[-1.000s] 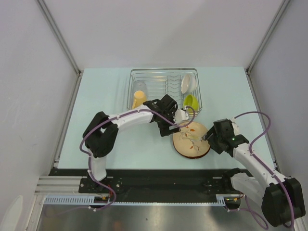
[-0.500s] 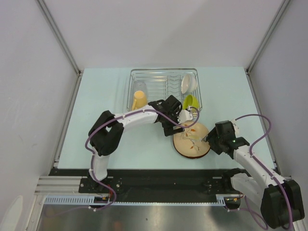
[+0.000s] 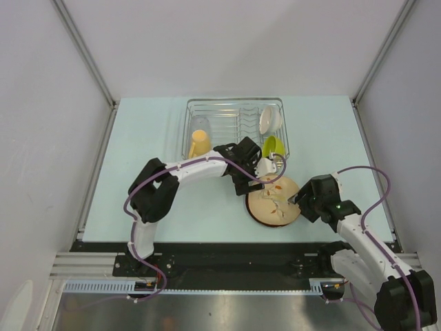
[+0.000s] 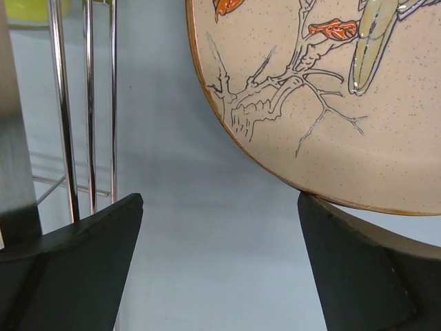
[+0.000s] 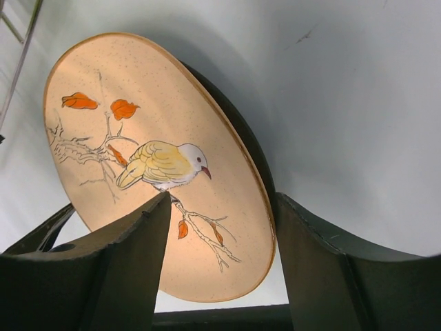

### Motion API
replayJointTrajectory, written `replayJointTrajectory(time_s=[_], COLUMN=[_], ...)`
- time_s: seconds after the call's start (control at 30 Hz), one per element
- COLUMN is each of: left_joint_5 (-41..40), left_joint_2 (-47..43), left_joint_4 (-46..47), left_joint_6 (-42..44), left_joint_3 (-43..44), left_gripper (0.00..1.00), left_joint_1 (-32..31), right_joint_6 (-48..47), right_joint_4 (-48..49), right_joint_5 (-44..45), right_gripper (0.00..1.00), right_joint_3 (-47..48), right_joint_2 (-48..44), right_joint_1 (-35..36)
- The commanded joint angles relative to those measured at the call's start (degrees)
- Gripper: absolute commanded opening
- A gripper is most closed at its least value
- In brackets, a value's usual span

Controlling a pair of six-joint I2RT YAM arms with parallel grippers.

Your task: Load the mixed dishes into the dish rack

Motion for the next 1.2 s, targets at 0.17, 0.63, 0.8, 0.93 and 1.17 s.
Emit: replayJointTrajectory(time_s=[0.17, 0.63, 0.8, 0.93, 1.17], left_joint_5=[0.29, 0.12, 0.30, 0.38, 0.56], left_joint_2=[1.89, 4.26, 4.26, 4.70, 5.23], left_joint_4=[3.68, 4.03, 4.30, 4.47, 4.56], left_joint_6=[-0.77, -0.77, -1.03, -0.94, -1.03], left_joint_3=[3.85, 6.49, 6.05, 6.22, 7.01], left_gripper=[1.00, 1.00, 1.00, 1.00, 1.00], left_joint_1=[-1.41, -3.70, -3.96, -4.14, -4.84], right_joint_6=[0.99, 0.55, 1.34, 0.82, 3.88], right_joint_4=[5.19, 19.41, 29.34, 35.68, 44.99], right_joint_5=[-5.03, -10.65, -14.25, -15.57, -17.33], right_gripper=[0.65, 0.62, 0.61, 0.61, 0.59], right_joint_3=[0.96, -1.67, -4.05, -5.54, -11.87], right_joint_2=[-1.36, 0.92, 1.89, 0.93, -1.27], right_joint_1=[0.29, 0.21, 1.17, 2.84, 3.63])
